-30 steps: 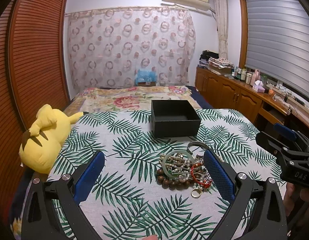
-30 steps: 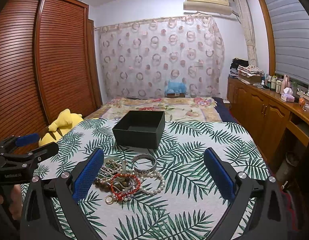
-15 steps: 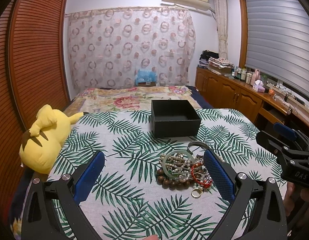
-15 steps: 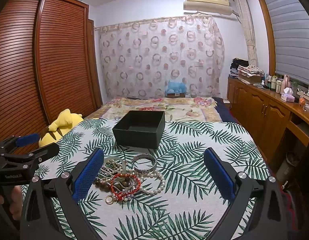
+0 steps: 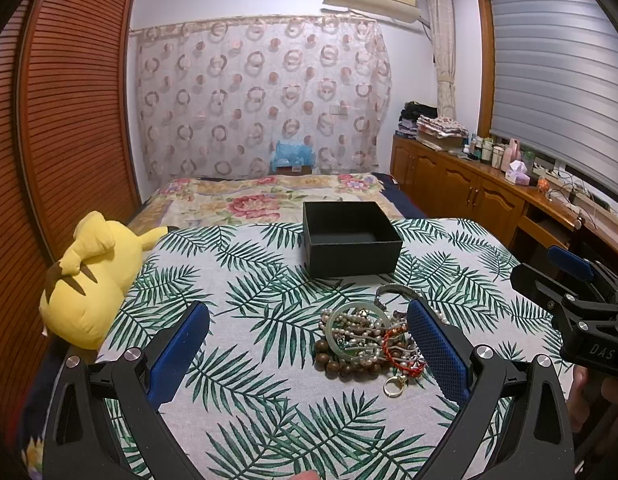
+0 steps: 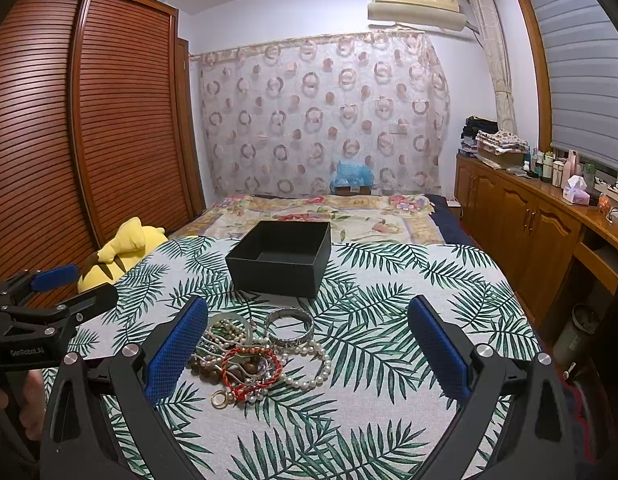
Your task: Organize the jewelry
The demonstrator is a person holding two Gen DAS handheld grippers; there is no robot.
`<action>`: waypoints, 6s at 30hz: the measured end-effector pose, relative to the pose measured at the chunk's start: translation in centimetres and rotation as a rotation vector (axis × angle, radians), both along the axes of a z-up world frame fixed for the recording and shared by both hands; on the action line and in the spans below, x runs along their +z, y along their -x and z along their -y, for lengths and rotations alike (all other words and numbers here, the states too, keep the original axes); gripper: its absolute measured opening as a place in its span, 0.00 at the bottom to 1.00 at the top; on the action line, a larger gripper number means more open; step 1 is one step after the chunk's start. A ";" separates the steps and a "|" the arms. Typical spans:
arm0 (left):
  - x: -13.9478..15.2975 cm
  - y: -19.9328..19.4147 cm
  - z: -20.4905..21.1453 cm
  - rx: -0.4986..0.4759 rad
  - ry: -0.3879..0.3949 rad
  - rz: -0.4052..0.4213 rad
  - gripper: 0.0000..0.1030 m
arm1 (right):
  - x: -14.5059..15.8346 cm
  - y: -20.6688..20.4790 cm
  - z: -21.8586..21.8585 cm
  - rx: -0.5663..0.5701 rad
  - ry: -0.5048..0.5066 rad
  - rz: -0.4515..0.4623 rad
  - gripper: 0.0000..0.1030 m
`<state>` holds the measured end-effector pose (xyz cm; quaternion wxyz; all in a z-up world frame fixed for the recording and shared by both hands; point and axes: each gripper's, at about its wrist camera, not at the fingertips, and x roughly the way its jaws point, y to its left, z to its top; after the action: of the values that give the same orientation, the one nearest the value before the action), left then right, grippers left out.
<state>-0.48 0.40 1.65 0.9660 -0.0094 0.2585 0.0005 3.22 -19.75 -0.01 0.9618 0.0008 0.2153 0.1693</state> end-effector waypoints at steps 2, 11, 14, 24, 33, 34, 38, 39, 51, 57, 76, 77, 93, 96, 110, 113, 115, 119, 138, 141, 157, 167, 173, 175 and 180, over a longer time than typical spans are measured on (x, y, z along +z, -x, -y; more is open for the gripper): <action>0.2 0.3 0.3 0.000 0.001 0.000 0.93 | 0.0 0.0 0.0 0.000 0.000 0.001 0.98; 0.2 0.2 0.8 -0.001 0.001 0.007 0.93 | 0.0 0.1 0.0 0.000 -0.001 0.001 0.98; 0.3 0.2 0.9 -0.001 0.001 0.008 0.93 | 0.1 0.1 0.0 0.000 -0.001 0.003 0.98; 0.3 0.2 1.2 -0.002 0.004 0.003 0.93 | 0.0 0.2 0.0 0.001 -0.001 0.000 0.98; -1.9 -0.5 0.7 -0.011 0.011 -0.036 0.93 | -0.9 0.0 -0.2 0.013 -0.004 -0.022 0.98; -2.2 -0.6 0.6 -0.013 0.013 -0.043 0.93 | -1.0 -0.2 -0.2 0.023 -0.004 -0.028 0.98; -3.1 -0.9 0.1 -0.019 0.021 -0.064 0.93 | -2.0 -0.7 -0.2 0.066 -0.007 -0.058 0.98; -3.3 -1.0 0.1 -0.021 0.022 -0.071 0.93 | -2.2 -0.8 -0.2 0.074 -0.005 -0.064 0.97; -6.0 -2.2 -0.9 -0.038 0.038 -0.154 0.93 | -6.7 -3.7 -2.8 0.216 0.065 -0.243 0.61; -7.3 -2.8 -1.2 -0.045 0.042 -0.198 0.93 | -8.2 -5.2 -3.4 0.258 0.074 -0.312 0.44; -9.5 -3.9 0.9 -0.138 0.004 -0.257 0.93 | -9.0 -6.8 -3.5 0.279 0.056 -0.362 0.04; -9.6 -3.9 1.0 -0.145 0.002 -0.258 0.93 | -8.6 -6.5 -3.3 0.262 0.062 -0.338 0.04; -8.4 -8.1 -0.7 -0.207 0.124 -0.278 0.55 | -6.0 -5.7 -1.0 0.213 0.065 -0.243 0.03; -8.3 -9.5 -0.9 -0.215 0.119 -0.292 0.44 | -6.2 -5.7 -1.1 0.213 0.067 -0.246 0.04; -9.7 -14.1 0.4 -0.313 0.099 -0.404 0.18 | -6.2 -5.9 -0.9 0.215 0.084 -0.246 0.04; -9.3 -14.0 0.8 -0.316 0.071 -0.391 0.11 | -6.1 -6.1 -0.8 0.214 0.089 -0.246 0.04; -9.0 -13.8 0.7 -0.313 0.071 -0.377 0.08 | -6.0 -6.1 -0.8 0.213 0.092 -0.246 0.04; -7.8 -12.9 0.6 -0.289 0.054 -0.330 0.07 | -5.5 -6.2 -0.7 0.214 0.096 -0.235 0.04; -0.9 -11.4 -1.2 -0.216 0.023 -0.151 0.07 | -1.2 -7.1 -2.4 0.231 0.132 -0.148 0.04; -0.5 -11.7 -1.3 -0.210 0.015 -0.146 0.07 | -0.6 -7.8 -2.9 0.235 0.142 -0.136 0.03; -1.4 -14.4 -2.4 -0.170 0.011 -0.153 0.07 | -0.4 -17.8 -6.6 0.246 0.160 -0.160 0.03; -1.4 -17.3 -2.2 -0.154 0.019 -0.166 0.07 | -2.1 -23.7 -7.9 0.301 0.082 -0.246 0.04; -1.3 -19.4 -1.1 -0.153 0.001 -0.168 0.07 | -2.1 -23.9 -7.1 0.325 0.056 -0.255 0.15; -1.5 -19.8 -1.0 -0.152 0.000 -0.171 0.07 | -1.9 -23.9 -7.0 0.328 0.057 -0.255 0.15; -2.2 -20.9 -0.7 -0.150 0.009 -0.190 0.07 | -1.8 -23.4 -6.5 0.306 0.087 -0.242 0.15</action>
<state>20.41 1.11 -0.60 0.9344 0.0059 0.3488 -0.0719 26.62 -13.29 -1.81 0.8910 -0.0534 0.3340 0.3028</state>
